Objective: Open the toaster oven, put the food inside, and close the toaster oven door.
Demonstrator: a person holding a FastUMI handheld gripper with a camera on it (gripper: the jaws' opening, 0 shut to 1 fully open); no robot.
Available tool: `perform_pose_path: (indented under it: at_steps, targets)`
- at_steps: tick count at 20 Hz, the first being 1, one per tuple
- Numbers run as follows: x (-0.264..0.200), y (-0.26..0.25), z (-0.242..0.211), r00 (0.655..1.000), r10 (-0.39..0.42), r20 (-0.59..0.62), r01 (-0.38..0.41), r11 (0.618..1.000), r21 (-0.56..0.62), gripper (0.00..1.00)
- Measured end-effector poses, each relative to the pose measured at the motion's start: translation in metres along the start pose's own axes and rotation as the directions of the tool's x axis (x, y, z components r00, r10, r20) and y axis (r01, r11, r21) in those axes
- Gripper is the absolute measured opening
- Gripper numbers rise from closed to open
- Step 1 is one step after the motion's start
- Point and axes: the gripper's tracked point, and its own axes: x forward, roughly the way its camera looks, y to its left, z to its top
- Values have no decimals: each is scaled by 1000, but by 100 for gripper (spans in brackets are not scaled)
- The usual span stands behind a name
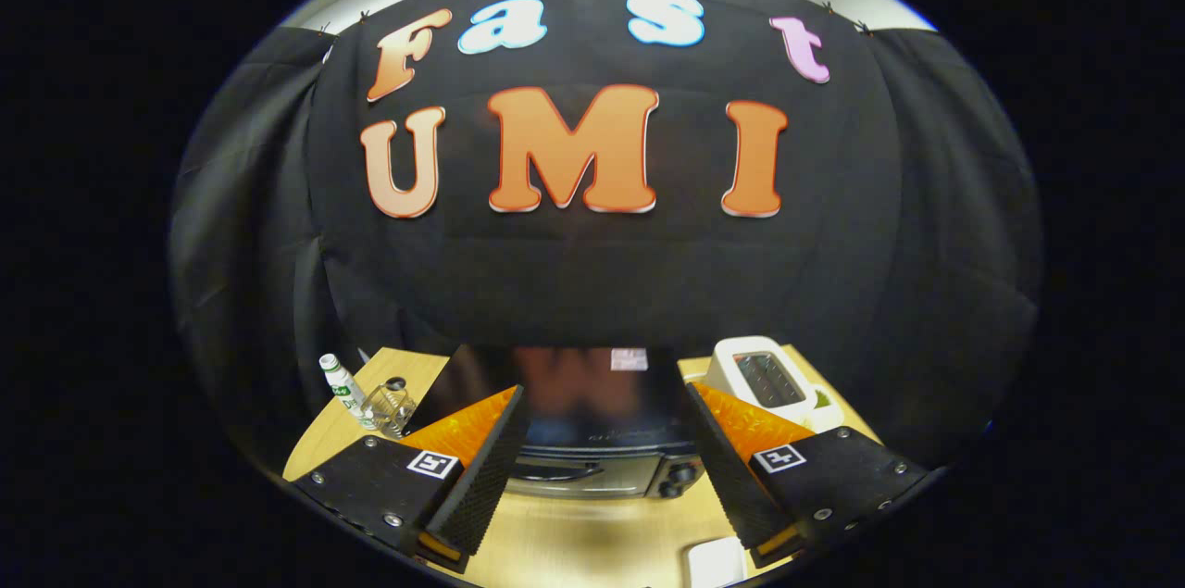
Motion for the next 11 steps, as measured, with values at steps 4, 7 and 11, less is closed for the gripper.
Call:
perform_pose_path:
  at_steps: [4, 7, 11]
  targets:
    - [-29, -30, 34, 999, -15, 53, 15, 1000, -5, 100]
    - [-44, -57, 48, 997, -21, 75, 21, 1000, 3, 100]
    - [-54, -92, 59, 996, -32, 82, 33, 999, -9, 100]
